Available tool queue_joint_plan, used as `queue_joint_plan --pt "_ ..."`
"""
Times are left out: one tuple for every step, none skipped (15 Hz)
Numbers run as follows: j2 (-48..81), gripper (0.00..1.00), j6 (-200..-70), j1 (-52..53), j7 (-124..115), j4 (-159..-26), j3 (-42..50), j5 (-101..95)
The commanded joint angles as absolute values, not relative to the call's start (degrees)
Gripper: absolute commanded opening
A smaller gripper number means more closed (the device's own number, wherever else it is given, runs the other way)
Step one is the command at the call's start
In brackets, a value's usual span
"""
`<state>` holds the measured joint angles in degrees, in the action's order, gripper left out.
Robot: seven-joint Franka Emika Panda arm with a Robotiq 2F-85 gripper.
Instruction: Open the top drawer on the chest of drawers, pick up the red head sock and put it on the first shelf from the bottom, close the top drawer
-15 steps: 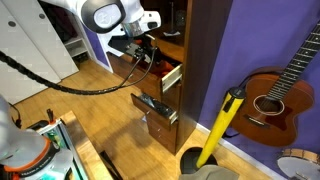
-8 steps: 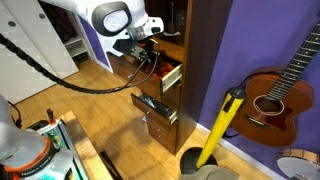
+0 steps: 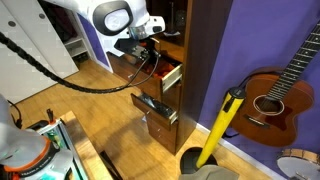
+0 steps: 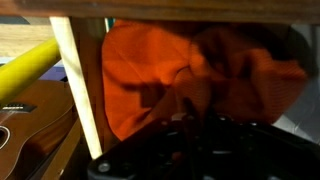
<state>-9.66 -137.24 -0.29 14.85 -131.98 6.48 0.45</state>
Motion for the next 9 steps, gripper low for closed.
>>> queue_joint_plan --pt "-11.6 0.03 -136.1 -1.2 17.2 -132.6 6.7 2.0" --pt "-12.5 0.02 -135.6 -1.3 17.9 -132.9 7.0 2.5" --pt "-13.3 0.02 -135.3 -1.4 18.2 -133.0 7.2 2.7" --pt "-14.5 0.02 -134.6 -1.5 18.7 -133.2 7.4 3.1" --pt "-15.4 0.02 -133.8 -1.5 19.2 -133.2 7.7 3.6" --pt "-16.5 0.02 -133.0 -1.6 19.5 -133.2 8.0 4.0" --pt "-17.7 0.02 -131.7 -1.5 19.9 -133.2 8.3 4.6" --pt "-18.8 0.02 -131.1 -1.4 20.3 -133.2 8.7 5.1" --pt "-19.7 0.02 -130.6 -1.3 20.7 -133.2 9.0 5.6"
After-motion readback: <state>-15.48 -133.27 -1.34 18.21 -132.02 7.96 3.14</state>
